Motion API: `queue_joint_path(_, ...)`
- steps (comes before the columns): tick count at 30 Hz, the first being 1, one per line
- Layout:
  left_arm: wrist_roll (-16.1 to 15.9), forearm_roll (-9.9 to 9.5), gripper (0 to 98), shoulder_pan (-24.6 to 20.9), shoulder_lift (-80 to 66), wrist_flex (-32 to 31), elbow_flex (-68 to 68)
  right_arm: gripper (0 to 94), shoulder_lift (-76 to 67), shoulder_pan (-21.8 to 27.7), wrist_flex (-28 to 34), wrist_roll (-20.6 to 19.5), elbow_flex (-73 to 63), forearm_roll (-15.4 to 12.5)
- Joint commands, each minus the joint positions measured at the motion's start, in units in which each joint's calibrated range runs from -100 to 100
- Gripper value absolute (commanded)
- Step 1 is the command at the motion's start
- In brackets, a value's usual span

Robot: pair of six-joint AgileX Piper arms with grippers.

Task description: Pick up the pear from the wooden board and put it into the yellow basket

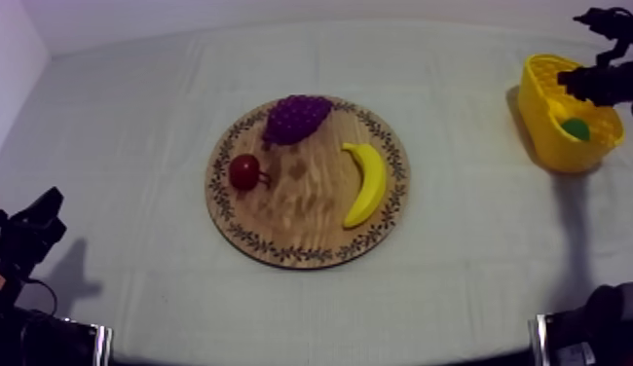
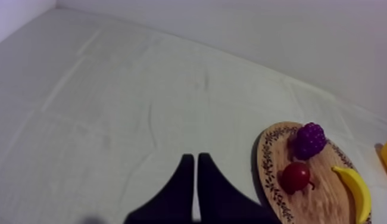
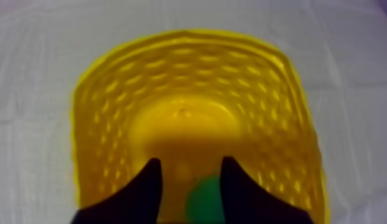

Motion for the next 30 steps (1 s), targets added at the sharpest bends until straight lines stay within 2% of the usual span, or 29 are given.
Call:
queue_joint_path(1, 0.0, -0.02, 0.1, 0.0, 0.0, 0.0, 0.0, 14.7, -5.9, -0.9, -1.8, 2.3, 4.2, -2.5)
queue_joint_path(3, 0.0, -0.02, 0.1, 0.0, 0.0, 0.0, 0.0, 7.9, -10.3, -2.0, -3.2, 3.5, 7.8, -4.0)
queue_joint_path(6, 0.0, -0.02, 0.1, 0.0, 0.0, 0.0, 0.0, 3.0, -17.4, -3.9, -4.5, 5.6, 13.7, -6.3)
queue_joint_path(15, 0.0, -0.02, 0.1, 0.0, 0.0, 0.0, 0.0, 0.5, -40.0, -8.5, -4.8, 11.6, 30.6, -12.4)
queue_joint_path(18, 0.0, -0.02, 0.1, 0.0, 0.0, 0.0, 0.0, 0.4, -47.6, -9.0, -4.3, 12.5, 36.3, -13.3)
queue_joint_path(22, 0.0, -0.02, 0.1, 0.0, 0.0, 0.0, 0.0, 0.4, -57.3, -8.9, -2.5, 13.4, 42.9, -13.7)
queue_joint_path(27, 0.0, -0.02, 0.1, 0.0, 0.0, 0.0, 0.0, 0.3, -67.6, -6.1, 6.3, 14.3, 46.1, -13.5)
queue_joint_path(28, 0.0, -0.02, 0.1, 0.0, 0.0, 0.0, 0.0, 0.3, -69.6, -5.9, 7.9, 13.2, 46.4, -12.3)
queue_joint_path(30, 0.0, -0.02, 0.1, 0.0, 0.0, 0.0, 0.0, 0.2, -74.0, -6.2, 11.3, 8.4, 47.0, -7.9)
